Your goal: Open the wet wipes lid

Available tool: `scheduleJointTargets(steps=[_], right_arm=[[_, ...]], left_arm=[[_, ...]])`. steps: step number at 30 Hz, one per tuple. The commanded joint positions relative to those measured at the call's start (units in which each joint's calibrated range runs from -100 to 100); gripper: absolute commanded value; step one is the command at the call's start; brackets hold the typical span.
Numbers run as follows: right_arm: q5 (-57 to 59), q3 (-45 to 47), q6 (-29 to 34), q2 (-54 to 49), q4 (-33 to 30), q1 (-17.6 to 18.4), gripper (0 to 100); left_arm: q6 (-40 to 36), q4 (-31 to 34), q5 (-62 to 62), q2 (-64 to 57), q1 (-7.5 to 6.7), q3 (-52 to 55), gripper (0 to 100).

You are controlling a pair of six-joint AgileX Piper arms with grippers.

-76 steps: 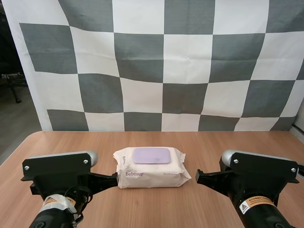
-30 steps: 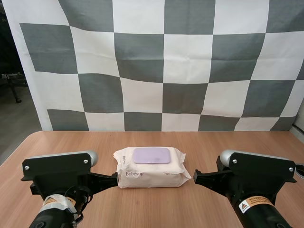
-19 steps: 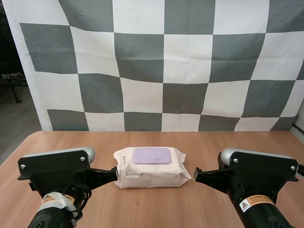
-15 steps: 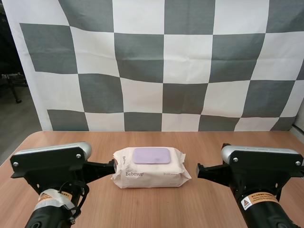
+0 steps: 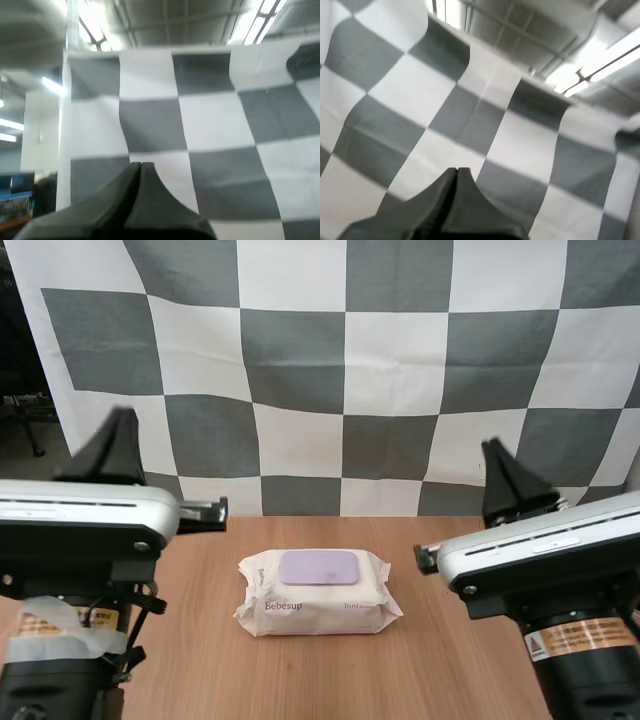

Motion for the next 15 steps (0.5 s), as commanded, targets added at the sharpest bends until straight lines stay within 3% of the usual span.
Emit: scheduleJointTargets(steps=[1,6,9,12,15], right_arm=[[-10.02,-16.03,0.98,3.08,7.53,-0.01,0],[14.23,-35.50,2.39,15.54,3.93,-0.01,0],[31.33,-45.12,2.19,23.16,-0.72,-0.01,0],[49.09,-49.93,1.99,29.44,-3.28,-0.01,0],[59.80,-50.00,1.79,34.31,-4.12,-0.01,0]], left_arm=[[-0.71,3.91,-24.03,3.66,0.03,-13.90,0],[-0.54,7.20,4.72,15.07,0.03,-31.77,0],[-0.54,14.64,16.17,21.16,0.03,-39.76,0],[-0.54,19.71,27.53,26.00,0.20,-43.95,0],[0.34,22.11,42.08,29.67,0.20,-43.93,0]])
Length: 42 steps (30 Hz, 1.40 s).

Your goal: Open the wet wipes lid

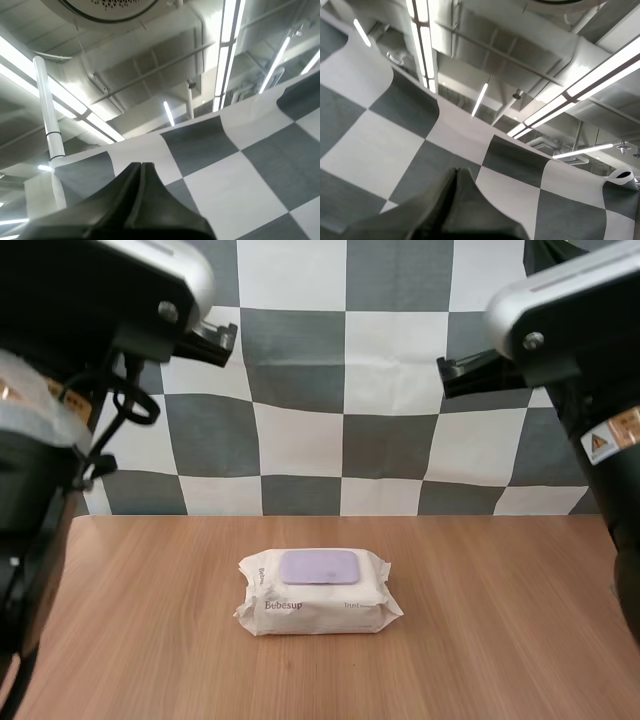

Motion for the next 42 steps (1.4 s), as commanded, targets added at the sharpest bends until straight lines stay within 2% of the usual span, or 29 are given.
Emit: scheduleJointTargets(steps=[1,6,10,12,15,17,19,26,29,32,36,39,42], right_arm=[[66.95,-26.40,-1.03,16.14,-9.17,-0.01,0],[75.68,-22.28,-8.58,22.79,-8.50,-0.01,0],[77.75,-17.16,-9.57,25.52,-6.74,-0.01,0],[77.22,-14.74,-11.60,25.53,-5.07,-0.01,0],[76.68,-10.61,-18.56,25.53,0.14,-0.01,0],[74.56,-7.43,-22.86,25.53,1.42,-0.01,0],[69.62,-3.63,-24.06,25.69,1.08,-0.01,0],[58.30,3.19,-26.71,26.15,1.31,-0.01,0],[57.73,3.31,-27.08,26.41,2.56,-0.01,0],[57.45,3.31,-27.17,26.66,2.65,-0.01,0],[57.45,3.31,-28.21,26.66,2.94,-0.01,0],[57.45,3.31,-28.21,26.66,3.49,-0.01,0],[57.45,3.31,-28.21,26.66,4.16,-0.01,0]], left_arm=[[1.51,8.43,57.28,10.88,0.20,-20.88,0],[12.75,2.89,80.46,21.05,0.20,-20.12,0],[20.95,-9.54,96.20,29.74,0.20,-17.34,0],[23.58,-15.20,97.17,31.83,0.20,-15.32,0],[30.10,-23.04,96.06,32.30,0.20,-11.19,0],[33.93,-24.20,94.88,31.53,0.20,-7.68,0],[34.72,-24.08,92.42,30.11,0.47,-4.19,0],[39.63,-27.47,88.41,22.60,4.16,5.48,0],[44.28,-35.15,88.36,20.70,5.40,7.05,0],[51.48,-45.09,92.04,20.45,5.84,7.20,0],[62.48,-58.21,103.94,20.76,5.84,7.20,0],[68.33,-63.42,113.33,20.76,5.84,7.20,0],[72.33,-65.50,117.93,20.76,5.84,7.20,0]])
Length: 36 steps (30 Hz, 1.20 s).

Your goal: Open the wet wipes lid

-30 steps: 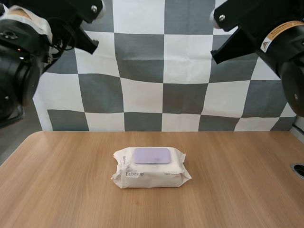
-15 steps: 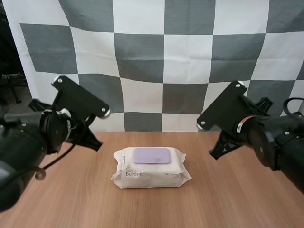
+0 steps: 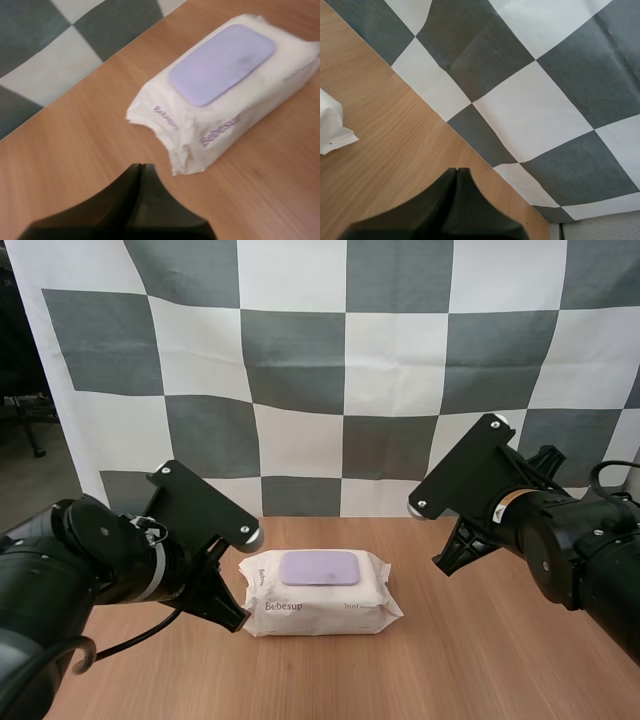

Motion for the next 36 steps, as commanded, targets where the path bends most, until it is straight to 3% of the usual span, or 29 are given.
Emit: scheduleJointTargets(steps=[1,7,15,19,23,27,30,36], right_arm=[[-0.08,-0.01,0.01,0.07,0.23,-0.01,0],[0.08,-0.01,0.01,0.07,0.22,-0.01,0],[2.23,-0.01,-0.75,0.07,0.22,-0.01,0],[2.23,-0.01,-0.75,0.07,0.64,-0.01,0],[1.67,-0.01,-0.75,0.07,0.64,-0.01,0],[1.23,-0.01,-0.75,0.07,0.64,-0.01,0],[1.23,-0.01,-0.75,0.07,0.64,-0.01,0],[1.60,-0.01,-0.75,0.07,2.11,-0.01,0]], left_arm=[[14.37,-15.35,6.99,0.11,-0.01,0.06,0],[19.18,-18.82,15.18,3.27,-0.01,0.06,0],[19.61,-14.59,5.71,11.85,0.44,0.06,0],[22.15,-15.20,5.35,12.01,3.71,0.06,0],[27.97,-16.92,12.80,13.23,9.01,0.15,0],[34.60,-24.87,27.35,17.71,14.32,0.15,0],[37.90,-26.18,27.88,22.07,16.09,0.15,0],[40.88,-26.67,27.88,26.83,16.08,0.15,0]])
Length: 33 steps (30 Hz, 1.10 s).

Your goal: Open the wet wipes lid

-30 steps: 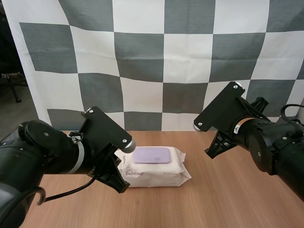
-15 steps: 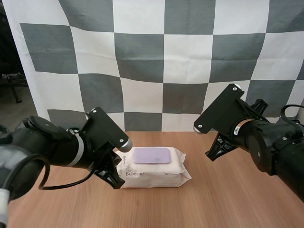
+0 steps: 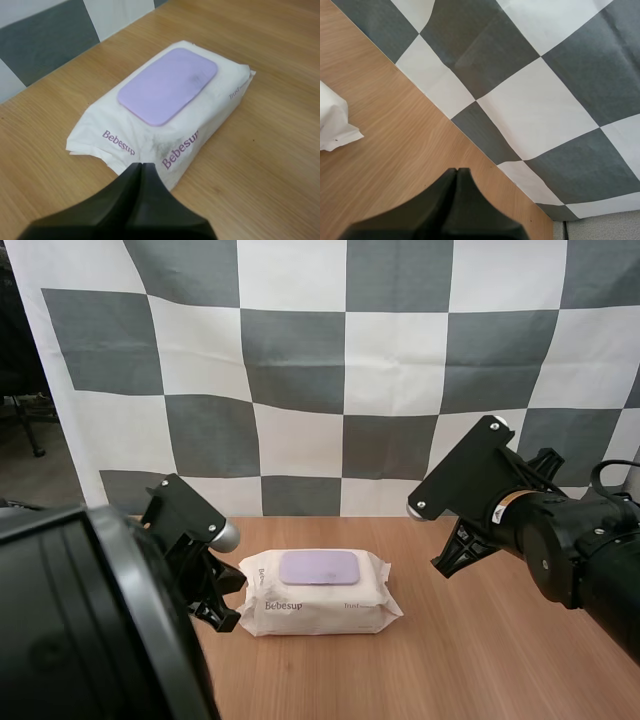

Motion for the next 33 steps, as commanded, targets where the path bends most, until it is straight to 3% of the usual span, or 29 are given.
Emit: scheduleJointTargets(steps=[1,9,15,24,27,31,33], right_arm=[[-0.07,-0.01,-0.07,0.07,1.14,-0.01,0],[0.52,-0.01,-0.07,0.07,1.53,-0.01,0],[0.76,-0.01,-0.07,0.07,1.53,-0.01,0],[0.95,-0.01,-0.07,0.07,1.53,-0.01,0],[0.95,-0.01,-0.07,0.07,1.53,-0.01,0],[0.95,-0.01,-0.07,0.07,1.53,-0.01,0],[0.95,-0.01,-0.07,0.07,1.53,-0.01,0]], left_arm=[[1.24,-1.49,0.24,0.88,-0.12,0.09,0],[6.87,-9.06,0.24,0.88,-0.20,5.99,0],[6.87,-3.44,-5.44,0.88,-0.20,7.42,0],[6.87,-5.52,-6.43,0.88,-0.20,7.42,0],[6.87,-7.89,-8.40,0.88,-0.20,7.42,10],[6.87,-9.35,-9.70,1.71,-0.20,7.42,31],[6.87,-9.43,-14.70,3.59,-0.66,7.42,36]])
